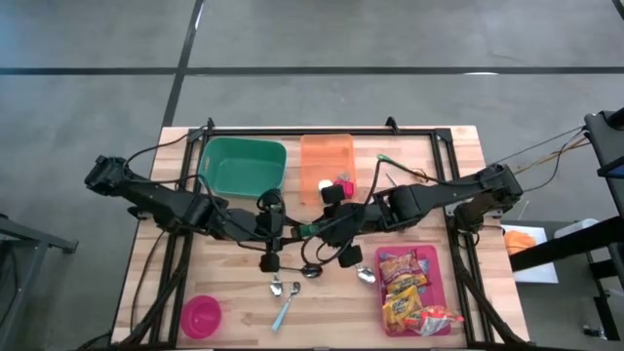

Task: Pick & Place Food Item
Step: Put the black seasoning can into the orange bin, then put the green seasoning bottle into the orange bin

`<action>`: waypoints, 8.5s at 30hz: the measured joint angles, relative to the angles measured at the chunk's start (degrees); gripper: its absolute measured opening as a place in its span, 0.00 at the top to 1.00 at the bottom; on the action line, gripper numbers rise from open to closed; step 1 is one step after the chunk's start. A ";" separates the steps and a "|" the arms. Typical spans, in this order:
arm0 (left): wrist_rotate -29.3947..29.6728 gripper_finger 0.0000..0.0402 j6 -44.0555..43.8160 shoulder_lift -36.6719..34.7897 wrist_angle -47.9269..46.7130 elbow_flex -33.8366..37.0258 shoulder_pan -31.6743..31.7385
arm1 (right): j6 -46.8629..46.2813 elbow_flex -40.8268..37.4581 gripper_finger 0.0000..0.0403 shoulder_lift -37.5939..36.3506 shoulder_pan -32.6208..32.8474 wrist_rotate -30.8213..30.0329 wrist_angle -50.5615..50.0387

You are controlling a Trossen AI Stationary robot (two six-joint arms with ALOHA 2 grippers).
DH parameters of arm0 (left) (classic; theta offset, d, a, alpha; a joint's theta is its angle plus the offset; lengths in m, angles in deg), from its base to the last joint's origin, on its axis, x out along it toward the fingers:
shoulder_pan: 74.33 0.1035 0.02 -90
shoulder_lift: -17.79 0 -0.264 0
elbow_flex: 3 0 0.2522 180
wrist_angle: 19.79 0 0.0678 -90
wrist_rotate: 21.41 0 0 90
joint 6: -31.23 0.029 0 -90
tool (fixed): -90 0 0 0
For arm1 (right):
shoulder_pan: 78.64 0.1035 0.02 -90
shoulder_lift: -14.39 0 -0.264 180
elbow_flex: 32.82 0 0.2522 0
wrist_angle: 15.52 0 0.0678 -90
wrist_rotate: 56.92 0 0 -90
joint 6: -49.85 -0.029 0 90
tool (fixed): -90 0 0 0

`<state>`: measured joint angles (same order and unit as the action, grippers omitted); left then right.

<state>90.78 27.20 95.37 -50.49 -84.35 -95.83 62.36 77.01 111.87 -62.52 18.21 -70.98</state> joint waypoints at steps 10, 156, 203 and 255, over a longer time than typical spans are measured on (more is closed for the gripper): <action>-1.20 0.30 -0.72 0.00 0.05 0.00 -0.04 | 1.23 -0.09 0.69 0.00 0.21 0.37 0.32; -22.88 0.73 -32.67 39.47 -50.25 -38.82 38.95 | -22.80 -9.72 0.07 -22.43 -0.54 -1.68 -6.83; -25.20 0.73 -36.50 41.20 -41.26 -28.44 37.73 | -23.83 -34.67 0.07 -48.59 -6.04 -1.64 19.20; -18.35 0.55 -22.16 21.42 -66.22 -14.65 24.97 | -23.89 -34.60 0.07 -48.54 -6.05 -1.64 15.71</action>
<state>72.43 5.04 116.79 -116.71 -99.00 -70.86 38.47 42.41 63.32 -68.57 16.57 -55.26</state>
